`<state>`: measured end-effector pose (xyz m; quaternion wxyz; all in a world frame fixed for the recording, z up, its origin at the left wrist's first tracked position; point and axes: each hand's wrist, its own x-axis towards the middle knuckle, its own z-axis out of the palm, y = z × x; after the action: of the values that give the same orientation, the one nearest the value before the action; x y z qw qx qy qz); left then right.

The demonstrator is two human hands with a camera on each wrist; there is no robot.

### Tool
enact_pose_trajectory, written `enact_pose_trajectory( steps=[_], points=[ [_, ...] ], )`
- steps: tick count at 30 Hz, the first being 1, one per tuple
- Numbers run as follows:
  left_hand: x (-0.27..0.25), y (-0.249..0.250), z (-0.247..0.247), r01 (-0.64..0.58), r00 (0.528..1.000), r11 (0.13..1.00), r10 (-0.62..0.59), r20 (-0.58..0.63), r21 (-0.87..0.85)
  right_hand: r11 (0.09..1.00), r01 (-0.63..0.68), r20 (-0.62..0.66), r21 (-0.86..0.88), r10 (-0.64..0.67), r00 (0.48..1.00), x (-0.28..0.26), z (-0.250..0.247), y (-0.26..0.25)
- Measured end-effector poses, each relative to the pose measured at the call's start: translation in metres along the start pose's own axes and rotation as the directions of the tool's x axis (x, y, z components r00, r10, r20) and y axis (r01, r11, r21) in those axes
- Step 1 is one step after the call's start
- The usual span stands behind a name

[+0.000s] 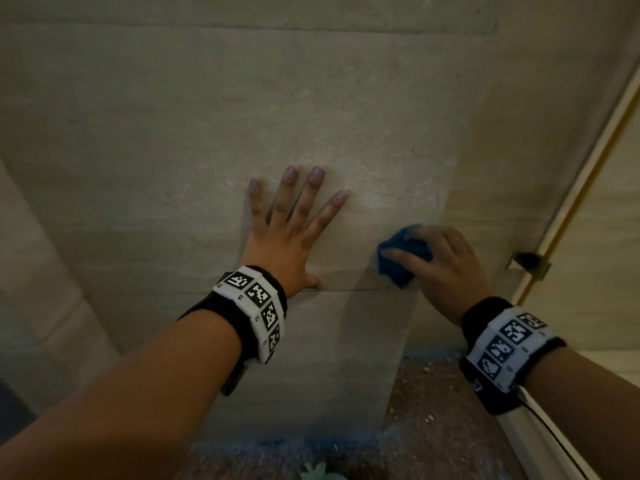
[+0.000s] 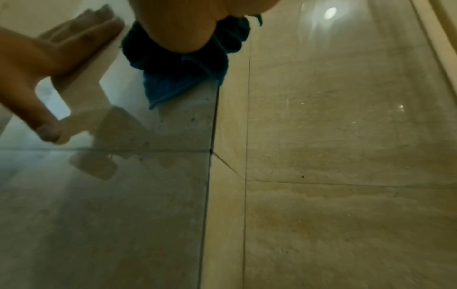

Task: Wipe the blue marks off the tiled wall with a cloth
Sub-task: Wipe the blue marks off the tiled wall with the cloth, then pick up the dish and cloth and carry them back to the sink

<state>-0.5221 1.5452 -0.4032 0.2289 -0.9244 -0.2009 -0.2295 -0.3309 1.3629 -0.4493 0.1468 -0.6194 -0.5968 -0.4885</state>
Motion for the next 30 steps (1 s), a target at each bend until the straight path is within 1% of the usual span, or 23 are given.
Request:
enact_pose_trajectory(
  steps=[4, 6, 8, 10, 13, 18, 22, 24, 26, 29, 30],
  points=[
    [0.000, 0.001, -0.001, 0.005, 1.000, 1.000, -0.005, 0.004, -0.004, 0.985, -0.174, -0.086, -0.012, 0.173, 0.981, 0.014, -0.008, -0.001],
    [-0.001, 0.002, 0.000, 0.005, 1.000, 1.000, -0.005, 0.003, -0.007, 0.976, -0.216, -0.107, -0.008, 0.214, 0.971, 0.013, -0.006, -0.006],
    [-0.001, 0.002, 0.000, 0.004, 1.000, 1.000, -0.004, -0.002, -0.009, 0.973, -0.230, -0.110, -0.007, 0.228, 0.967, 0.005, -0.001, -0.012],
    [-0.002, 0.001, 0.001, 0.001, 1.000, 1.000, -0.001, -0.011, -0.005, 0.976, -0.217, -0.073, -0.001, 0.216, 0.974, -0.009, 0.005, -0.018],
    [-0.004, 0.001, 0.004, -0.005, 1.000, 1.000, 0.005, -0.025, 0.002, 0.983, -0.182, 0.051, 0.022, 0.181, 0.982, -0.030, 0.012, -0.027],
    [-0.008, 0.003, 0.007, 0.003, 0.999, 1.000, -0.002, -0.042, 0.025, 0.983, -0.172, 0.162, 0.058, 0.160, 0.974, -0.048, 0.017, -0.038],
    [-0.013, 0.006, 0.007, 0.000, 0.998, 1.000, 0.002, -0.070, 0.024, 0.984, -0.164, 0.246, 0.072, 0.142, 0.959, -0.055, 0.010, -0.047],
    [-0.016, 0.008, 0.006, -0.001, 0.997, 1.000, 0.003, -0.075, 0.028, 0.986, -0.156, 0.307, 0.056, 0.132, 0.943, -0.060, 0.008, -0.049],
    [-0.020, 0.009, 0.005, -0.010, 0.996, 0.999, 0.014, -0.084, 0.046, 0.986, -0.164, 0.395, 0.038, 0.136, 0.908, -0.066, 0.008, -0.051],
    [-0.035, 0.013, 0.010, -0.043, 0.995, 0.998, 0.047, -0.093, 0.042, 0.984, -0.180, 0.558, 0.012, 0.143, 0.818, -0.070, 0.006, -0.053],
    [-0.042, 0.015, 0.013, -0.070, 0.994, 0.997, 0.072, -0.077, 0.027, 0.984, -0.179, 0.602, -0.001, 0.144, 0.785, -0.072, 0.007, -0.053]
  ],
)
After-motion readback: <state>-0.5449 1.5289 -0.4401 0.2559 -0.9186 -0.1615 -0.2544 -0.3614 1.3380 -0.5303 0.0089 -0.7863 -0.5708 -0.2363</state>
